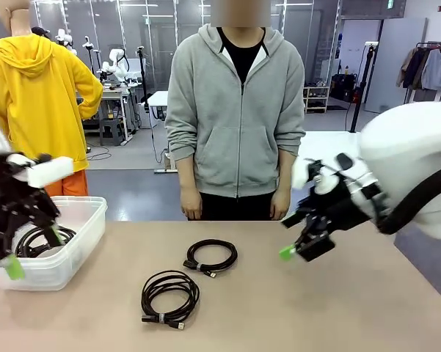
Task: Organize and store the cables.
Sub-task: Place the USB Extension Cable into the Organizing box.
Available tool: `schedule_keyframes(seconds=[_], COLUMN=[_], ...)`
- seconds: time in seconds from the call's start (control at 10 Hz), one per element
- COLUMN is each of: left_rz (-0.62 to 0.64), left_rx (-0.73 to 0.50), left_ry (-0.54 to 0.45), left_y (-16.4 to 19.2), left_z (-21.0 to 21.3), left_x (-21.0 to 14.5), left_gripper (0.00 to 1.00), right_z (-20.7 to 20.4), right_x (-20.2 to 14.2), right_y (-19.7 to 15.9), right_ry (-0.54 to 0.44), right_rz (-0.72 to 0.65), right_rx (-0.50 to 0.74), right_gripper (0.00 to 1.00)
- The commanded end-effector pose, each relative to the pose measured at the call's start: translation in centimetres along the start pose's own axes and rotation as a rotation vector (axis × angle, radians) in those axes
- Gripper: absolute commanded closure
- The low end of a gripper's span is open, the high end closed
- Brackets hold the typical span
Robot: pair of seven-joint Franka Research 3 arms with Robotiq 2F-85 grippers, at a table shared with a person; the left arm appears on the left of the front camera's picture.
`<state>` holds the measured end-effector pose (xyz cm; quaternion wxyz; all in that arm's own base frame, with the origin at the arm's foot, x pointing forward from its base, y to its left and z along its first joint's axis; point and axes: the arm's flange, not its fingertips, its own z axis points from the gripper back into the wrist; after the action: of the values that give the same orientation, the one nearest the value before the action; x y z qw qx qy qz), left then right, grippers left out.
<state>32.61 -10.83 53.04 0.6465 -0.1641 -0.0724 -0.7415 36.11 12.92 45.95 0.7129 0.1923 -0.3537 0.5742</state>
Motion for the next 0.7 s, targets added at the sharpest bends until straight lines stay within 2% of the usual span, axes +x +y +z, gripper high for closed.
schedule_keyframes(seconds=[0.0,0.4,0.6], left_rz=[-0.088,-0.239,-0.227], left_rx=[-0.053,-0.094,-0.11], left_ry=[0.062,0.097,0.117], left_y=[2.1,4.7,5.0], left_z=[-1.2,-8.1,-11.2], left_x=[2.5,7.4,8.8], left_gripper=[0.0,0.0,0.0], right_z=[2.8,7.2,8.0], right_x=[-8.1,-15.8,-19.1], right_y=[5.5,7.6,8.8], right_ry=[-0.107,-0.236,-0.3], right_rz=[-0.01,-0.122,-0.159], right_rx=[-0.039,-0.122,-0.14], right_gripper=[0.0,0.0,0.0])
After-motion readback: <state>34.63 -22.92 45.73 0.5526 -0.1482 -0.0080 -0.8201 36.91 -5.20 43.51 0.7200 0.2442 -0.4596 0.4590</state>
